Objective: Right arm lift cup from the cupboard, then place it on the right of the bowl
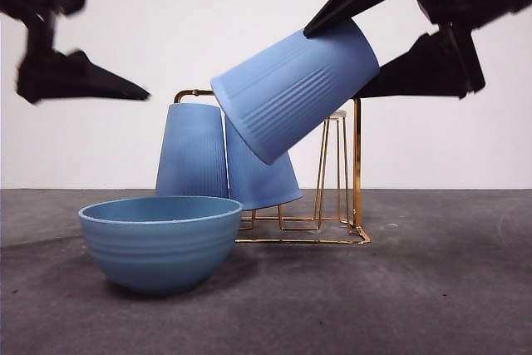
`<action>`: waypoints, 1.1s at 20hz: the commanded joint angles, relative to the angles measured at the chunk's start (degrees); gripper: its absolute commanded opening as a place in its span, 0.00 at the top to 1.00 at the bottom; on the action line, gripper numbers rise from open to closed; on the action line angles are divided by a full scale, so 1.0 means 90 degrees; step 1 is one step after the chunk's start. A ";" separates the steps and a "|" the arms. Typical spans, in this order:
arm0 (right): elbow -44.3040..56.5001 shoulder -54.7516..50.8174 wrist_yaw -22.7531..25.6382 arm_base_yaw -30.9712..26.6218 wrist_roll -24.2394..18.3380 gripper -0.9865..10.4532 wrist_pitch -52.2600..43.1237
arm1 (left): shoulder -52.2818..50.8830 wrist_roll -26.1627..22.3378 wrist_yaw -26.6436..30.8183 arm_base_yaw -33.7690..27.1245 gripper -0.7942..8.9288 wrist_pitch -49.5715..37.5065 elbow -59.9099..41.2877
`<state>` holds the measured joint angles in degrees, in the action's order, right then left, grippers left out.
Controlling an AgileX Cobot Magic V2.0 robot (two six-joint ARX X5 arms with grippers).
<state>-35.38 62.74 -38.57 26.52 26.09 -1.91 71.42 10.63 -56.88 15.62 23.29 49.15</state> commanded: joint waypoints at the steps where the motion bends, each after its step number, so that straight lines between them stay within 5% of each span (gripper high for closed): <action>1: 0.0376 0.0053 -0.0347 -0.0104 0.0891 0.69 -0.1277 | 0.0559 0.0500 -0.0624 0.0012 0.41 -0.0495 0.0104; 4: 0.0719 0.0121 -0.0452 -0.0146 0.1156 0.69 -0.1938 | 0.1144 0.1156 -0.1358 0.0012 0.45 -0.1416 0.0104; 16: 0.0782 0.2149 -0.0792 0.0085 0.2203 0.69 -0.4651 | 0.2023 0.2426 -0.1739 0.0063 0.46 -0.2926 0.0104; 19: 0.0782 0.2450 -0.0891 0.0143 0.2412 0.69 -0.5054 | 0.2023 0.2446 -0.1736 0.0066 0.59 -0.2926 0.0104; 22: 0.0782 0.2552 -0.0933 0.0209 0.2572 0.69 -0.5217 | 0.2023 0.2438 -0.1734 0.0068 0.89 -0.2926 0.0104</action>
<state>-28.29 84.90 -46.76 28.05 48.23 -47.92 88.51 32.62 -71.99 15.97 -2.48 49.17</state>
